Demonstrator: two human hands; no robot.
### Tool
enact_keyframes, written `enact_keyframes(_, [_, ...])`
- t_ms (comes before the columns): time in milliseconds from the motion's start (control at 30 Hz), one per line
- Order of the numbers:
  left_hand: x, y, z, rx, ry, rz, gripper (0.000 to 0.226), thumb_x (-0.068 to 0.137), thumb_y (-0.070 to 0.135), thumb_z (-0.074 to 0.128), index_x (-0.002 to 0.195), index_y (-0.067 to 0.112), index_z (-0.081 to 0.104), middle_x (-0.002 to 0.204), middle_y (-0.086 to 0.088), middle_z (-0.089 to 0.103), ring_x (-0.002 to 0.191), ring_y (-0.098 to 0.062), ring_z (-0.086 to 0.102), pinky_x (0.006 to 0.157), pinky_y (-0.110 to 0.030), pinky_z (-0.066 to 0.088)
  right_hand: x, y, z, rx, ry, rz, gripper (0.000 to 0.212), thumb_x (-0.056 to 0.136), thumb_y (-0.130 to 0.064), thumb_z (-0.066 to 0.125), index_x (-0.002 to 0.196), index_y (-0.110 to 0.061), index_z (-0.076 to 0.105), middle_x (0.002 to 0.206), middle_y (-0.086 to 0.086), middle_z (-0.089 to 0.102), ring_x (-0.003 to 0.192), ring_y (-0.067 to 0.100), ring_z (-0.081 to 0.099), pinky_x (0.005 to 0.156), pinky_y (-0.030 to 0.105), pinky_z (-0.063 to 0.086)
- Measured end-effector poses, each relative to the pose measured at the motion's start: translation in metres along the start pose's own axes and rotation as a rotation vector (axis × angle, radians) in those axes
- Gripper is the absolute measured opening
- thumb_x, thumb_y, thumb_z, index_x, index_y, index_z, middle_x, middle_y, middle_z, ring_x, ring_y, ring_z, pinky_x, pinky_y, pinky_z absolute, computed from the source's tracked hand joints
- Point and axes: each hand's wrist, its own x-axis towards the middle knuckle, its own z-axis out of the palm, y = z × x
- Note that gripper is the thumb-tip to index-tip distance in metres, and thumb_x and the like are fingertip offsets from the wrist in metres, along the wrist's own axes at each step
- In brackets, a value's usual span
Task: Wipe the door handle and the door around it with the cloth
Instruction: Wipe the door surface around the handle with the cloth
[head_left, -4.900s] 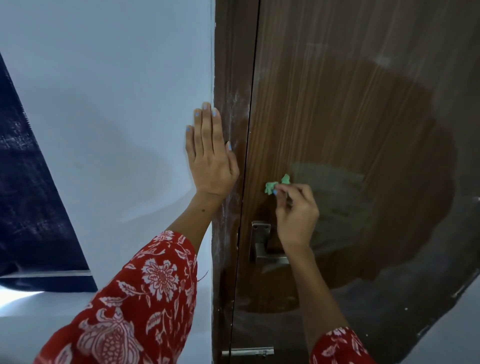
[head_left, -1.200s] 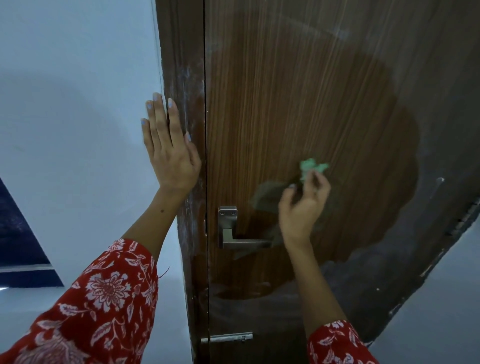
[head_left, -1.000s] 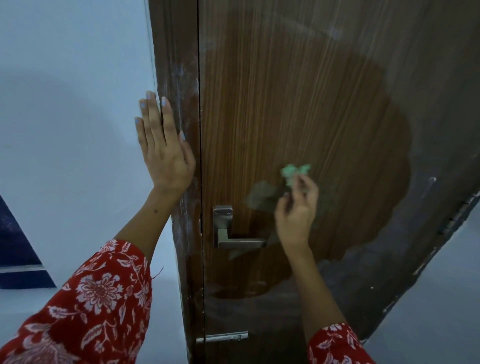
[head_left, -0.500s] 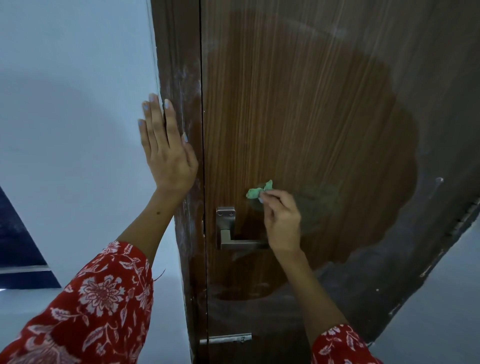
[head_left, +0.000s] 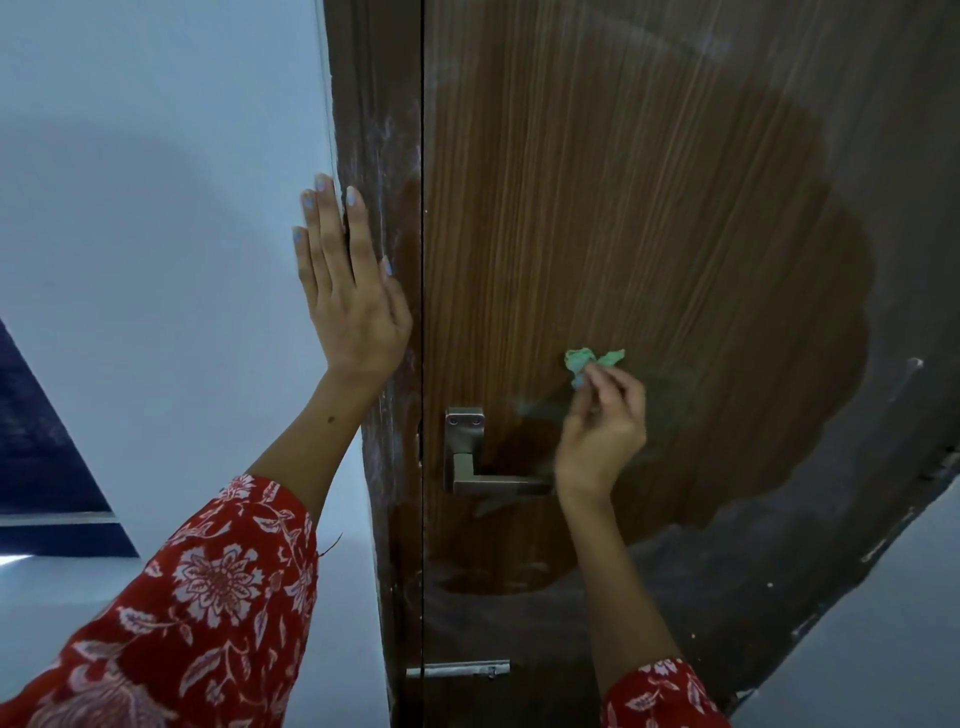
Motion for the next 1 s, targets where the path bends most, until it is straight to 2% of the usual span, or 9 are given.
enact_keyframes(67, [-0.001, -0.001, 0.000, 0.001, 0.005, 0.008, 0.051, 0.096, 0.008, 0.039, 0.145, -0.004, 0.030, 0.149, -0.029, 0.033, 0.140, -0.044, 0.029, 0.118, -0.046, 0.017, -0.017, -0.006, 0.007, -0.049, -0.250, -0.209, 0.026, 0.087, -0.005, 0.056, 0.112, -0.005, 0.064, 0.116, 0.005, 0.057, 0.107, 0.007, 0.052, 0.096, 0.023, 0.047])
enact_keyframes(133, [0.000, -0.001, 0.000, 0.001, 0.001, 0.009, 0.051, 0.097, 0.008, 0.038, 0.145, -0.004, 0.029, 0.149, -0.029, 0.032, 0.141, -0.043, 0.028, 0.119, -0.045, 0.015, -0.025, 0.002, 0.004, -0.129, -0.411, -0.445, 0.027, 0.083, -0.002, 0.059, 0.109, -0.003, 0.066, 0.114, 0.012, 0.061, 0.107, 0.018, 0.057, 0.096, 0.032, 0.049])
enact_keyframes(300, [-0.001, 0.001, -0.001, 0.015, 0.002, -0.005, 0.050, 0.097, 0.009, 0.038, 0.145, -0.004, 0.029, 0.149, -0.029, 0.032, 0.140, -0.043, 0.028, 0.119, -0.043, 0.015, -0.020, 0.006, 0.001, -0.032, -0.115, -0.024, 0.024, 0.080, 0.004, 0.065, 0.103, 0.000, 0.068, 0.107, 0.014, 0.062, 0.098, 0.021, 0.062, 0.084, 0.037, 0.056])
enact_keyframes(433, [-0.001, 0.001, -0.002, 0.028, -0.006, -0.010, 0.050, 0.097, 0.010, 0.038, 0.145, -0.003, 0.031, 0.150, -0.028, 0.033, 0.141, -0.042, 0.028, 0.120, -0.041, 0.012, -0.026, 0.004, 0.004, -0.079, -0.342, -0.313, 0.018, 0.080, 0.002, 0.067, 0.098, 0.000, 0.070, 0.101, 0.014, 0.064, 0.093, 0.020, 0.063, 0.083, 0.031, 0.055])
enact_keyframes(567, [-0.001, 0.001, -0.001, 0.046, -0.001, -0.016, 0.050, 0.097, 0.009, 0.041, 0.145, -0.003, 0.032, 0.150, -0.027, 0.033, 0.141, -0.042, 0.029, 0.120, -0.040, 0.012, -0.014, 0.010, -0.003, -0.012, -0.046, 0.010, 0.018, 0.080, 0.001, 0.068, 0.097, -0.002, 0.069, 0.100, 0.012, 0.062, 0.088, 0.019, 0.063, 0.079, 0.025, 0.055])
enact_keyframes(667, [-0.002, 0.001, -0.001, 0.053, 0.000, -0.011, 0.050, 0.097, 0.009, 0.041, 0.144, -0.003, 0.033, 0.149, -0.027, 0.034, 0.140, -0.042, 0.030, 0.120, -0.040, 0.014, -0.027, 0.007, 0.003, -0.091, -0.339, -0.271, 0.020, 0.079, 0.003, 0.066, 0.098, -0.002, 0.069, 0.102, 0.012, 0.062, 0.094, 0.018, 0.062, 0.086, 0.025, 0.053])
enact_keyframes(733, [-0.001, 0.000, -0.001, 0.060, -0.002, -0.016, 0.049, 0.097, 0.010, 0.039, 0.144, -0.003, 0.033, 0.149, -0.027, 0.035, 0.140, -0.042, 0.030, 0.119, -0.040, 0.013, -0.021, 0.014, -0.002, -0.106, -0.382, -0.344, 0.021, 0.078, 0.005, 0.066, 0.098, -0.002, 0.070, 0.101, 0.012, 0.064, 0.093, 0.018, 0.062, 0.087, 0.023, 0.051])
enact_keyframes(900, [-0.001, 0.004, -0.002, 0.080, -0.001, -0.026, 0.047, 0.099, 0.011, 0.035, 0.144, -0.003, 0.033, 0.149, -0.027, 0.035, 0.140, -0.041, 0.031, 0.119, -0.041, 0.015, 0.003, 0.018, -0.010, 0.061, 0.177, 0.203, 0.018, 0.080, 0.004, 0.064, 0.096, -0.001, 0.068, 0.100, 0.010, 0.060, 0.088, 0.023, 0.064, 0.077, 0.015, 0.051])
enact_keyframes(1000, [-0.002, 0.004, -0.002, 0.082, -0.004, -0.027, 0.047, 0.100, 0.013, 0.033, 0.145, -0.002, 0.032, 0.149, -0.026, 0.035, 0.140, -0.040, 0.030, 0.119, -0.043, 0.018, -0.014, 0.015, -0.004, -0.049, -0.161, -0.153, 0.017, 0.080, 0.004, 0.064, 0.096, -0.002, 0.068, 0.103, 0.012, 0.060, 0.094, 0.019, 0.061, 0.085, 0.020, 0.050])
